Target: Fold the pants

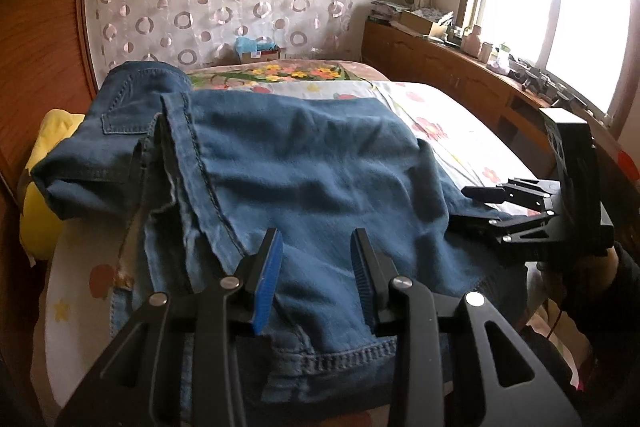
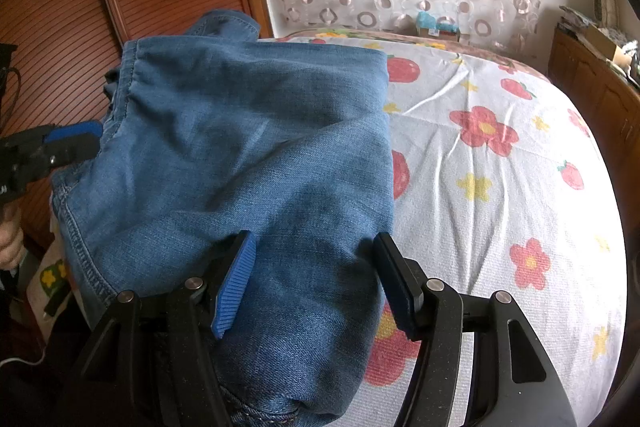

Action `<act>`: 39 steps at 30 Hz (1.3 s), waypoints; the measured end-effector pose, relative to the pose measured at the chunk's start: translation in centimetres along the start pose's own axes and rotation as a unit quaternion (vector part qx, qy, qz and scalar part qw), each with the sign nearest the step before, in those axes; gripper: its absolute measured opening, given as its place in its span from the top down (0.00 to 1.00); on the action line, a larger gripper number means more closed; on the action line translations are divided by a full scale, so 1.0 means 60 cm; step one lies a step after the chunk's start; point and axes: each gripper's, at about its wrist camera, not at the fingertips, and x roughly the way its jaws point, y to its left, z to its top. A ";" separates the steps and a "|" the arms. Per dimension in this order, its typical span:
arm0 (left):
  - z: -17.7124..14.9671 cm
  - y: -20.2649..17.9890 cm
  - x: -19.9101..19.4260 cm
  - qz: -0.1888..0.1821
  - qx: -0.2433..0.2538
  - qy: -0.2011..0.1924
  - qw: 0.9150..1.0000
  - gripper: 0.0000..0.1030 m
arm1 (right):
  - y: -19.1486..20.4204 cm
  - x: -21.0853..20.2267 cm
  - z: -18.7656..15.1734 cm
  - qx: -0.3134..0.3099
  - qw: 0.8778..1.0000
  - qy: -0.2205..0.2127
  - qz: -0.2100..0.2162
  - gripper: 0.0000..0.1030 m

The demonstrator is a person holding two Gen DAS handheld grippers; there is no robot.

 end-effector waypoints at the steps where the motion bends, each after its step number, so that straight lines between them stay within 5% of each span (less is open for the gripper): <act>1: -0.004 -0.003 -0.001 -0.001 -0.001 0.000 1.000 0.67 | 0.000 0.000 0.000 0.000 1.000 0.000 0.000 0.39; 36: -0.056 -0.017 0.033 -0.013 -0.019 0.018 1.000 0.67 | -0.009 -0.048 -0.037 0.058 0.998 0.028 -0.002 0.36; 37: -0.057 -0.015 0.032 -0.016 -0.022 0.017 0.999 0.67 | -0.009 -0.048 -0.036 0.058 0.998 0.028 -0.001 0.38; 39: -0.058 -0.012 0.032 -0.018 -0.024 0.017 0.999 0.67 | -0.008 -0.047 -0.034 0.061 0.997 0.031 0.029 0.62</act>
